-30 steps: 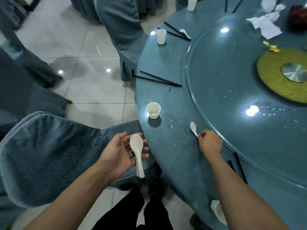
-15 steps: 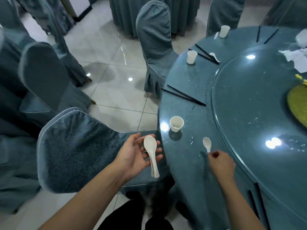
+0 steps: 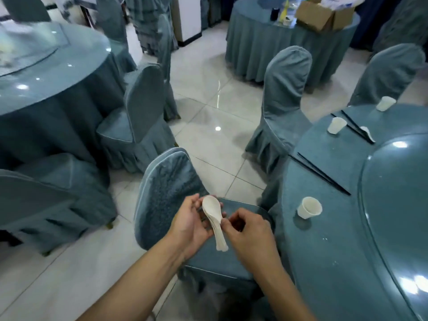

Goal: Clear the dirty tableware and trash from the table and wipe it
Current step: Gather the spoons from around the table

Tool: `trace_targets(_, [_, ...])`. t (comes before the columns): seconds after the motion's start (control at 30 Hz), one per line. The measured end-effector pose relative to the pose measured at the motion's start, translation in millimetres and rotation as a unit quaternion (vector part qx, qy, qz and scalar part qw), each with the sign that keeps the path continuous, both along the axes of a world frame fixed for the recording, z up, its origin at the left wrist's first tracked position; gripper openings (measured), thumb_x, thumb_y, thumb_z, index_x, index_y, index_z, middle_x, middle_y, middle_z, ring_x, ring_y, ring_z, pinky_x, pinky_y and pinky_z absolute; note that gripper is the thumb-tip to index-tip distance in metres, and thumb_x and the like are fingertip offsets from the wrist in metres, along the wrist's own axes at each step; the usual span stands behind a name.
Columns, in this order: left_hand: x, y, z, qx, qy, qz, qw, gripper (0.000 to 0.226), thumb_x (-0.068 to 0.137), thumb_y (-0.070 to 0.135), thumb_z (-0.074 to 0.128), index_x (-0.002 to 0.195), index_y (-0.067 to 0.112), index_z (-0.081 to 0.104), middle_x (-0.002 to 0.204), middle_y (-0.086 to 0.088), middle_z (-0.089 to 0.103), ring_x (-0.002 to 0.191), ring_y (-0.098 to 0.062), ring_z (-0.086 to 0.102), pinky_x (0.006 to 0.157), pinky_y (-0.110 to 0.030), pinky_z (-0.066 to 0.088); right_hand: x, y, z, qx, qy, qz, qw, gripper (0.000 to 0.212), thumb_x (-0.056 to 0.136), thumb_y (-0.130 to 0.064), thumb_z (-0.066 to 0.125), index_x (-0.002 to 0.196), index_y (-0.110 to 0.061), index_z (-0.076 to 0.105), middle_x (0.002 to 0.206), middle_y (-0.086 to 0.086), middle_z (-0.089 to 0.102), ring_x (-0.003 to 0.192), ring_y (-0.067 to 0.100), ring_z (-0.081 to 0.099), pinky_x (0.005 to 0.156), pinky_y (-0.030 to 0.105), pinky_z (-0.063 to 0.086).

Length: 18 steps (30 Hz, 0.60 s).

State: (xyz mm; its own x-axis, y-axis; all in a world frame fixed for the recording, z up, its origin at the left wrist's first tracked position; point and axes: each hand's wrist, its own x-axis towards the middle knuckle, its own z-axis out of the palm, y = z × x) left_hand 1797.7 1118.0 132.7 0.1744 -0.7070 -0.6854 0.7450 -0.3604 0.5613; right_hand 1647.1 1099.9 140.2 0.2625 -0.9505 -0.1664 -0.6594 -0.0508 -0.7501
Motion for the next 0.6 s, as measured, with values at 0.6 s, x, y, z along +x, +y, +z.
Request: trace_targets(0.6, [317,117,13,0.023,0.003,0.038,0.999,0.045,0.104,0.033,0.041,0.128,0.000,0.060,0.111,-0.026,0.066,0.096,-0.041,0.063,0.080,-0.053,0.061,300,63,-17,-0.210,0.149,0.095,0.962,0.027,0.092,-0.030,0.064,0.118,-0.023,0.065,0.117,0.000,0.065,0.104,0.023,0.058,0.092,0.040,0.046])
